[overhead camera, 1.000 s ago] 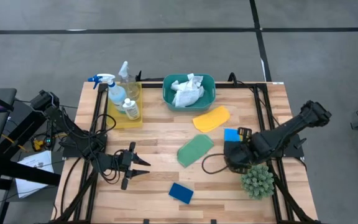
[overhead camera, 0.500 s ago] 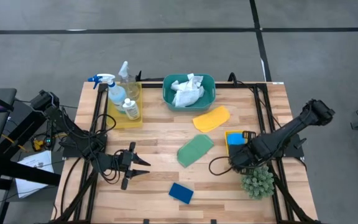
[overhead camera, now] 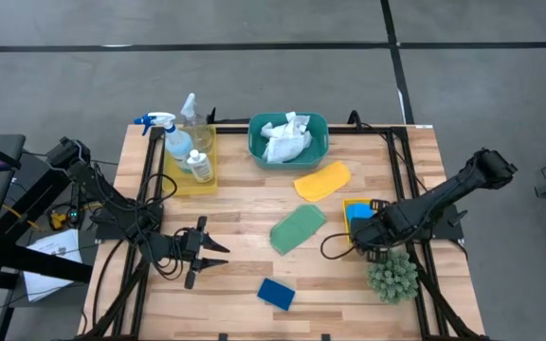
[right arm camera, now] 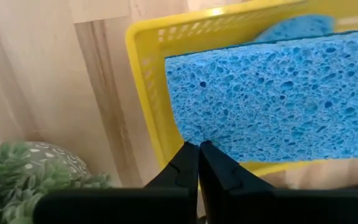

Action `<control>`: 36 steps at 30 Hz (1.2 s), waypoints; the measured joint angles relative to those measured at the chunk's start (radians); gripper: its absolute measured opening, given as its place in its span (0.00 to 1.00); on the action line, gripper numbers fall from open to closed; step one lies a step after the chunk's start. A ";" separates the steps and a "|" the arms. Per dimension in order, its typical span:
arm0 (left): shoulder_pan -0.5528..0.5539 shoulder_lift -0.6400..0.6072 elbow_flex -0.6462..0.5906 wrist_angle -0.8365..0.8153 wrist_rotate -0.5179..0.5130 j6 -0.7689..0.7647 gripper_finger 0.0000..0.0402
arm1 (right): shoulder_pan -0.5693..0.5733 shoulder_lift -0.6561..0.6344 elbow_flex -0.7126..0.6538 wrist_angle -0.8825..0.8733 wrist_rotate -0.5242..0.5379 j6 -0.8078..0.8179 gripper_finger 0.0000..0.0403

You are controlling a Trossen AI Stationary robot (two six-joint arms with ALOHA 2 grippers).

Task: Pick & Place Kitchen Items
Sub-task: Put the blue sponge into the right yellow bin

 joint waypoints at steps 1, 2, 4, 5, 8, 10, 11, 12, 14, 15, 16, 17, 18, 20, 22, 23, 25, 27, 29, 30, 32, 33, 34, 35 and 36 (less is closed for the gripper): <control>0.000 0.000 0.000 0.000 -0.002 0.000 0.30 | -0.002 -0.001 -0.006 0.009 -0.006 -0.010 0.00; 0.000 0.000 0.000 0.000 -0.004 0.000 0.30 | -0.008 -0.002 -0.013 0.019 -0.015 -0.017 0.00; 0.000 0.000 0.000 0.000 -0.004 0.000 0.30 | -0.020 0.000 -0.024 0.027 -0.022 -0.024 0.00; 0.000 0.000 0.000 0.000 -0.004 0.001 0.30 | -0.025 -0.001 -0.025 0.017 -0.022 -0.024 0.00; 0.000 0.000 0.000 0.000 -0.004 0.001 0.30 | -0.039 -0.001 -0.025 0.016 -0.021 -0.032 0.00; 0.000 0.000 0.000 0.000 -0.005 0.001 0.30 | -0.047 -0.002 -0.025 0.022 -0.022 -0.039 0.00; 0.000 0.000 0.000 0.000 -0.005 0.001 0.30 | -0.051 -0.001 -0.025 0.027 -0.023 -0.046 0.00; 0.000 0.000 0.000 0.000 -0.005 0.001 0.30 | -0.054 -0.001 -0.025 0.030 -0.024 -0.052 0.00; 0.000 0.000 0.000 0.000 -0.005 0.001 0.30 | -0.062 -0.001 -0.025 0.033 -0.024 -0.060 0.00; 0.000 0.000 0.000 0.000 -0.006 0.001 0.30 | -0.066 -0.001 -0.025 0.034 -0.024 -0.061 0.00; 0.000 0.000 0.000 0.000 -0.006 0.001 0.30 | -0.069 -0.001 -0.025 0.034 -0.026 -0.061 0.00; 0.000 0.000 0.000 0.000 -0.006 0.001 0.30 | -0.072 -0.001 -0.025 0.034 -0.030 -0.061 0.00; 0.000 0.000 0.000 0.000 -0.006 0.002 0.30 | -0.075 -0.001 -0.025 0.035 -0.038 -0.064 0.00; 0.000 0.000 0.000 0.000 -0.006 0.002 0.30 | -0.079 -0.001 -0.025 0.034 -0.051 -0.068 0.00; 0.000 0.000 0.000 0.000 -0.006 0.002 0.30 | -0.080 -0.001 -0.025 0.035 -0.051 -0.069 0.00; 0.000 0.000 0.000 0.000 -0.006 0.002 0.30 | -0.080 -0.001 -0.025 0.035 -0.051 -0.069 0.00; 0.000 0.000 0.000 0.000 -0.007 0.002 0.30 | -0.080 -0.001 -0.025 0.035 -0.051 -0.069 0.00; 0.000 0.000 0.000 0.000 -0.007 0.002 0.30 | -0.080 -0.001 -0.025 0.035 -0.051 -0.069 0.00; 0.000 0.000 0.000 0.000 -0.007 0.002 0.30 | -0.079 -0.001 -0.025 0.035 -0.051 -0.069 0.00; 0.000 0.000 0.000 0.000 -0.007 0.002 0.30 | -0.079 -0.001 -0.025 0.035 -0.051 -0.069 0.00; 0.000 0.000 0.000 0.000 -0.007 0.002 0.30 | -0.079 -0.001 -0.025 0.036 -0.051 -0.069 0.00; 0.000 0.000 0.000 0.000 -0.007 0.002 0.30 | -0.079 -0.001 -0.025 0.038 -0.051 -0.069 0.00; 0.000 0.000 0.000 0.000 -0.007 0.002 0.30 | -0.079 -0.001 -0.025 0.042 -0.051 -0.068 0.00; 0.000 0.000 0.000 0.000 -0.007 0.002 0.30 | -0.079 -0.001 -0.025 0.044 -0.051 -0.066 0.00; 0.000 0.000 0.000 0.000 -0.007 0.002 0.30 | -0.079 -0.001 -0.025 0.044 -0.050 -0.059 0.00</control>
